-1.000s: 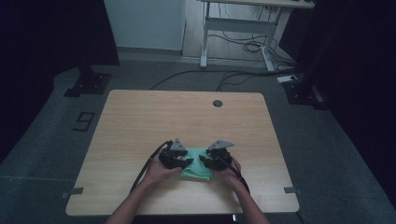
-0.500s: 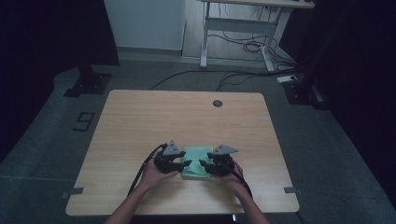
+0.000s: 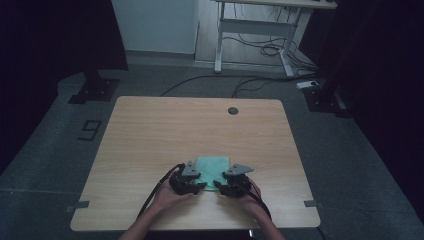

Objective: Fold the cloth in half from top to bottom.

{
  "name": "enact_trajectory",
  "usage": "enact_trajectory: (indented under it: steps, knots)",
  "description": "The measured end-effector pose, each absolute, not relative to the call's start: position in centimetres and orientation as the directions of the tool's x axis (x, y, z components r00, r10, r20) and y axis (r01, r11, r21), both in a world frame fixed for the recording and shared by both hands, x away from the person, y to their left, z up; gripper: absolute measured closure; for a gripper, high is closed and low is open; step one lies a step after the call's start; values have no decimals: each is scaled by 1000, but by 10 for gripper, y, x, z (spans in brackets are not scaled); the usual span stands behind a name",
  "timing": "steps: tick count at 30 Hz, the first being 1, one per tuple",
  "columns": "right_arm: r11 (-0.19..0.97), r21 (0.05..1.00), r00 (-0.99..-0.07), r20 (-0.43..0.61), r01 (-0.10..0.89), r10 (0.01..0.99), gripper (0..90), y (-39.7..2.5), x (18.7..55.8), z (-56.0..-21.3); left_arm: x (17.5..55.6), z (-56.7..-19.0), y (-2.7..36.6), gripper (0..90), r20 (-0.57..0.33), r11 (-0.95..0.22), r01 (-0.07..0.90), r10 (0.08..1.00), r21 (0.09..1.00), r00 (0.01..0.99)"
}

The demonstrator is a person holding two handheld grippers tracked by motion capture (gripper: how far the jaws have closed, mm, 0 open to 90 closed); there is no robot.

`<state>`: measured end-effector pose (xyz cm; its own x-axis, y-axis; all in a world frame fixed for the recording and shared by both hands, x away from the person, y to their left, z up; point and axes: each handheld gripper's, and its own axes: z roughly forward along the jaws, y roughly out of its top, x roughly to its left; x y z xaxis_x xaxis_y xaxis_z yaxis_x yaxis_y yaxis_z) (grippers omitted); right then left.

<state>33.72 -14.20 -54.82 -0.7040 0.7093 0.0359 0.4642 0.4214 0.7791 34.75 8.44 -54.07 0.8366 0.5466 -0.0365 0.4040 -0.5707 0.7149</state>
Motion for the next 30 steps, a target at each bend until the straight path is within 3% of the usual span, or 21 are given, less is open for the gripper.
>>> enact_trajectory:
  steps: [24,30]
  knots:
    - [361,790,-638,49,496,769,487,-138,378,-550,397,-540,81,532,-64,-530,454,598,716,799]
    - [333,811,-629,56,482,775,482,-139,379,-548,394,-532,86,492,-68,-491,446,612,749,788]
